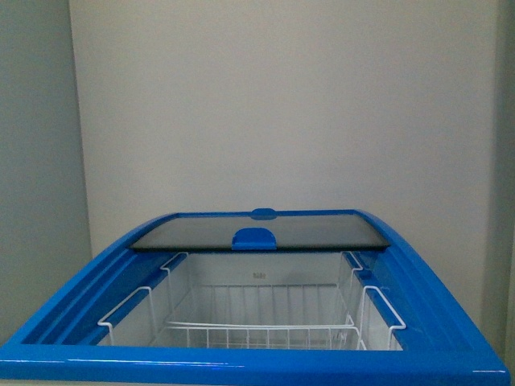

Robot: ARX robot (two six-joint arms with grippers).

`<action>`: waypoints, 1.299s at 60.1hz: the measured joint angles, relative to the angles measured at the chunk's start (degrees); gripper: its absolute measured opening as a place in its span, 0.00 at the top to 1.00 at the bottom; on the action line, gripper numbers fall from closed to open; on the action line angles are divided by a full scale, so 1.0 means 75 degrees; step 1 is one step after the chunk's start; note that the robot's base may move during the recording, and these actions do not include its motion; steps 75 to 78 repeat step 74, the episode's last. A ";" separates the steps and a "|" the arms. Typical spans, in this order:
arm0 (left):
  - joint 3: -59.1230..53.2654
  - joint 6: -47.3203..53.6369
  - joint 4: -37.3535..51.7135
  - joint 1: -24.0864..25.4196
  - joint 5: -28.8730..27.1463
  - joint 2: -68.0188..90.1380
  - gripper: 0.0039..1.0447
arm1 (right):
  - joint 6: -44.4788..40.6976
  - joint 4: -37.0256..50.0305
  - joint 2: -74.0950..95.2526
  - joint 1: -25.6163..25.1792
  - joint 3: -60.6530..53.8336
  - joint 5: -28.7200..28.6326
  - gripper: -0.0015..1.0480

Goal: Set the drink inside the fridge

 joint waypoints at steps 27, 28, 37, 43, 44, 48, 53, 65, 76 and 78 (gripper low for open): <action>0.0000 0.0000 0.0000 0.0000 0.0000 0.0000 0.09 | 0.0000 0.0000 0.0000 0.0000 0.0000 0.0000 0.08; 0.0000 0.0000 0.0000 0.0000 0.0000 0.0000 0.07 | 0.0000 0.0003 0.0000 0.0000 0.0000 0.0000 0.07; 0.0000 0.0003 0.0000 0.0000 0.0000 0.0000 0.08 | 0.0003 0.0000 0.0000 0.0000 0.0000 0.0000 0.08; 0.0000 0.0000 0.0000 0.0000 0.0000 0.0000 0.08 | 0.0003 0.0000 0.0000 0.0000 0.0000 0.0000 0.07; 0.0000 0.0000 0.0000 0.0000 0.0000 0.0000 0.08 | 0.0006 0.0000 0.0000 0.0000 0.0000 0.0000 0.07; 0.0000 0.0003 0.0000 0.0000 0.0000 0.0000 0.08 | 0.0006 0.0000 0.0000 0.0000 0.0000 0.0000 0.07; 0.0000 0.0003 0.0000 0.0000 0.0000 0.0000 0.08 | 0.0006 0.0000 0.0000 0.0000 0.0000 0.0000 0.07; 0.0000 0.0000 0.0000 0.0000 0.0000 0.0000 0.08 | 0.0006 0.0003 0.0000 0.0000 0.0000 0.0000 0.07; 0.0000 0.0003 0.0000 0.0000 0.0000 0.0000 0.08 | 0.0006 0.0003 0.0000 0.0000 0.0000 0.0000 0.07; 0.0000 0.0003 0.0000 0.0000 0.0000 0.0000 0.08 | 0.0006 0.0003 0.0000 0.0000 0.0000 0.0000 0.07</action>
